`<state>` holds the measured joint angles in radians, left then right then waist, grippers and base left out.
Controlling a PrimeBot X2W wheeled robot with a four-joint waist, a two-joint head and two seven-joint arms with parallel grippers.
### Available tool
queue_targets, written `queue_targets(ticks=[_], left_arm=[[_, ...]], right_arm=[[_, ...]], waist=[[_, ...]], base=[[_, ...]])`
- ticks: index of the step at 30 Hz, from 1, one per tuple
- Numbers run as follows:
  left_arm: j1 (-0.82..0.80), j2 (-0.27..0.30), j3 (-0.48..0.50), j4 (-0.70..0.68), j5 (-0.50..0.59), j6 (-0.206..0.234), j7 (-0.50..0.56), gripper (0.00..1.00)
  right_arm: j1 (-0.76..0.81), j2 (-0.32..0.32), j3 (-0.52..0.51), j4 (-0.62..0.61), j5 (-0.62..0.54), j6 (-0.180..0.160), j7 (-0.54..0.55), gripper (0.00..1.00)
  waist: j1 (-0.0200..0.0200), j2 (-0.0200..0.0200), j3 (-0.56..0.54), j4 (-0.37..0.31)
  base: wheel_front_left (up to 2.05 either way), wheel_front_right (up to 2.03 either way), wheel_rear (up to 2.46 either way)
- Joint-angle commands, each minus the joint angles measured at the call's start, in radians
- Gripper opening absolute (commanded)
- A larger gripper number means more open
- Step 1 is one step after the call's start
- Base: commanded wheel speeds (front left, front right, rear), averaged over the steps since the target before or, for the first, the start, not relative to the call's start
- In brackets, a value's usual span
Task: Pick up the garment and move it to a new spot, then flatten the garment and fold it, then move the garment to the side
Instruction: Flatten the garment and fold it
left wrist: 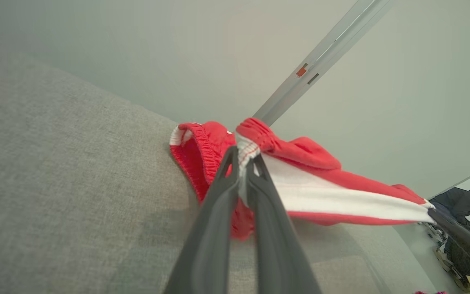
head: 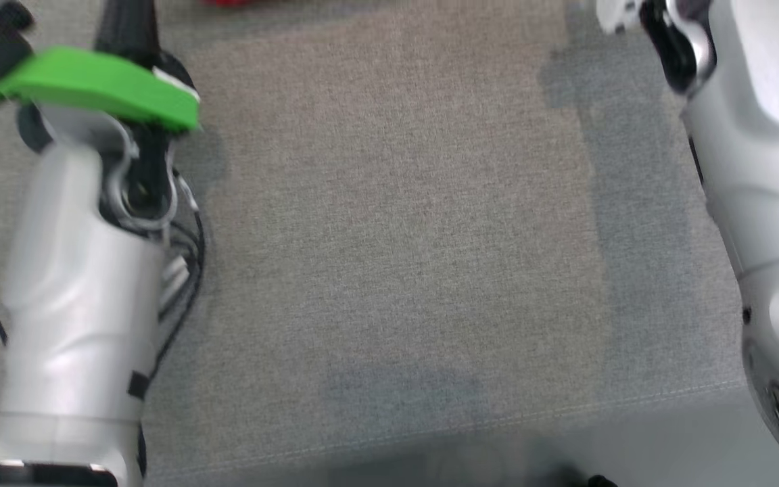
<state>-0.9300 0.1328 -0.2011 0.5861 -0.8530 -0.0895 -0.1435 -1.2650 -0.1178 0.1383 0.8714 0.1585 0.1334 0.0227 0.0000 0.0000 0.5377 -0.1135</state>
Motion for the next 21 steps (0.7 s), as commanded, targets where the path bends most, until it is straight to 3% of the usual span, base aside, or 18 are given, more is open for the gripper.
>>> queue_targets(ticks=[1, 9, 21], left_arm=[[0.053, 0.007, 0.002, -0.008, -0.005, 0.016, 0.004, 0.0], [0.276, -0.001, -0.107, -0.071, 0.051, 0.051, 0.067, 0.0], [0.523, 0.05, -0.208, -0.178, 0.146, 0.14, 0.087, 0.0]], right_arm=[[0.051, -0.049, 0.015, -0.032, 0.031, -0.005, 0.043, 0.0], [0.362, -0.178, 0.097, -0.292, 0.194, -0.005, 0.285, 0.0], [0.752, -0.262, 0.046, -0.683, 0.269, -0.005, 0.594, 0.0]], waist=[[0.0, 0.0, -0.082, 0.027], [0.0, 0.0, -0.23, 0.038], [0.0, 0.0, -0.38, 0.032]], base=[[0.0, 0.0, 0.0], [0.0, 0.0, 0.0], [0.0, 0.0, 0.0]])
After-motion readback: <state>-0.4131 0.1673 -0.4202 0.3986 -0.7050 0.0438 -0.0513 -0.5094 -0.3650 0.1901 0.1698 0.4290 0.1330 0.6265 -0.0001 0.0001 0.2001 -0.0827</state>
